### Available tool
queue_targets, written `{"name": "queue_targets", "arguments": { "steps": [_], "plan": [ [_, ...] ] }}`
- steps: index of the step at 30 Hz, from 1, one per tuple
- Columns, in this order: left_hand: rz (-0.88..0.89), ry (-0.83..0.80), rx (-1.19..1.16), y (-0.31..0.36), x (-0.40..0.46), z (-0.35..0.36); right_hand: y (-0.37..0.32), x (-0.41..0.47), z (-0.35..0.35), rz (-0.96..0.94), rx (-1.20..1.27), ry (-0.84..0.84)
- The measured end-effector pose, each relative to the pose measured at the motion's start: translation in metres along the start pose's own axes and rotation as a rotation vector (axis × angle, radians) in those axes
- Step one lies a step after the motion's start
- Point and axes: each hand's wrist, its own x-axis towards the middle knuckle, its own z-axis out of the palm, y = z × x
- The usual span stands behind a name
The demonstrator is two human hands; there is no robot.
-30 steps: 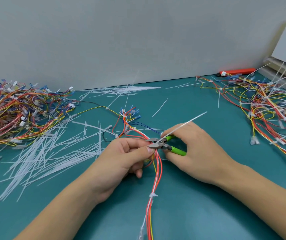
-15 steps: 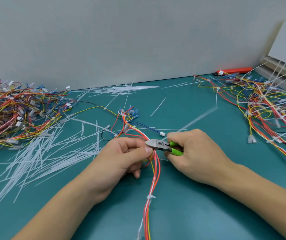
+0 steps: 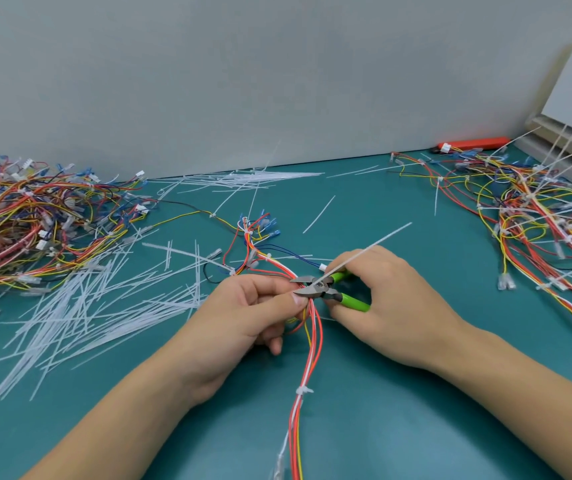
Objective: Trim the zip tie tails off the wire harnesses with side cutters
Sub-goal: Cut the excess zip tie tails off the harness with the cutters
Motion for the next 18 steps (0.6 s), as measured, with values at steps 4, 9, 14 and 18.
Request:
{"name": "queue_targets", "arguments": {
  "steps": [4,9,14,18],
  "plan": [
    [-0.005,0.001,0.009,-0.0002,-0.0004,-0.0004,-0.001,0.0019,-0.0005,-0.007,-0.005,-0.017],
    [0.0,-0.017,0.03,-0.0001,-0.0005,-0.0011,0.0023,0.0025,0.0014,0.004,-0.008,-0.045],
    [0.014,-0.035,0.034,0.0013,-0.0024,-0.0003,0.0014,-0.0016,0.0038,0.001,-0.015,-0.014],
    [-0.002,0.003,0.03,0.0006,-0.0015,-0.0002,0.0016,-0.0005,0.0036,-0.021,0.01,0.035]
  ]
}}
